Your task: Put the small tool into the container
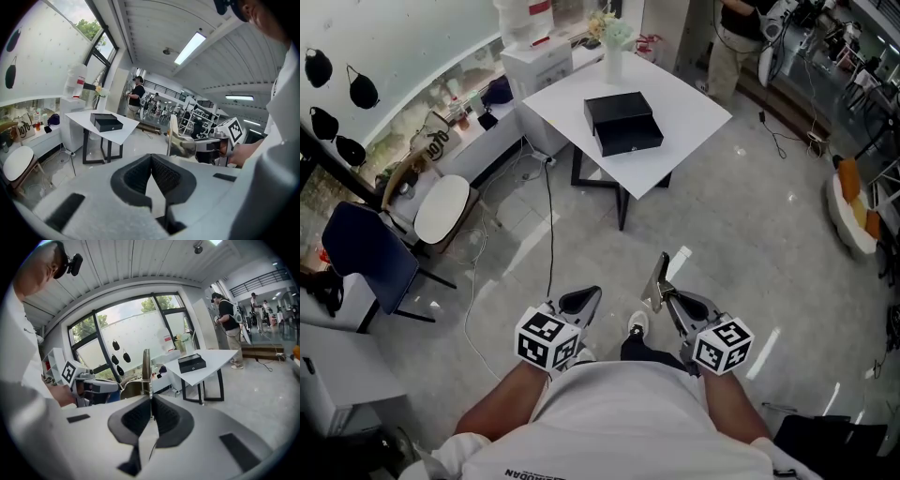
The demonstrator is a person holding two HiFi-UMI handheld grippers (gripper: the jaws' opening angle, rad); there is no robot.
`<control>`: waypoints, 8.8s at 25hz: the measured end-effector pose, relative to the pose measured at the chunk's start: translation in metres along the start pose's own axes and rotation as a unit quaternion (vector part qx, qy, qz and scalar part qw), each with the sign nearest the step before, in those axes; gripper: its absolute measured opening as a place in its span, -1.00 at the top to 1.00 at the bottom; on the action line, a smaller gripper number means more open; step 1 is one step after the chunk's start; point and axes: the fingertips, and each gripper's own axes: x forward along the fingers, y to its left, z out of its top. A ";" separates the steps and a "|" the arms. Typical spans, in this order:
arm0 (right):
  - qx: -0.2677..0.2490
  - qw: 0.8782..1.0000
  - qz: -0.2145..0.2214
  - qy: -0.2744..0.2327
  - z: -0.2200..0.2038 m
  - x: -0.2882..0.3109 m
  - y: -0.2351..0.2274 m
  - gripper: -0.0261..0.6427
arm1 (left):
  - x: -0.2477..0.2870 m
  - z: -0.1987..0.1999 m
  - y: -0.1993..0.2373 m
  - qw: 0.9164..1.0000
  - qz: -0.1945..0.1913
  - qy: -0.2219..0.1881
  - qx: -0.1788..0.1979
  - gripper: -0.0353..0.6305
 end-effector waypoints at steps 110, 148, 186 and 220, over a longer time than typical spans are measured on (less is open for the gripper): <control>-0.323 0.927 0.117 0.151 0.256 0.398 -0.313 0.89 | 0.271 0.216 0.297 0.977 0.184 -0.016 -0.104 0.87; -0.651 0.701 0.039 0.288 0.166 0.539 -0.348 0.85 | 0.234 0.190 0.321 0.966 0.217 -0.014 -0.141 0.87; -0.604 0.743 0.060 0.284 0.170 0.486 -0.341 0.62 | 0.253 0.206 0.312 0.978 0.182 -0.013 -0.102 0.87; -0.094 0.990 0.102 -0.021 0.337 0.295 -0.284 0.82 | 0.294 0.312 0.250 0.991 0.112 -0.076 0.014 0.87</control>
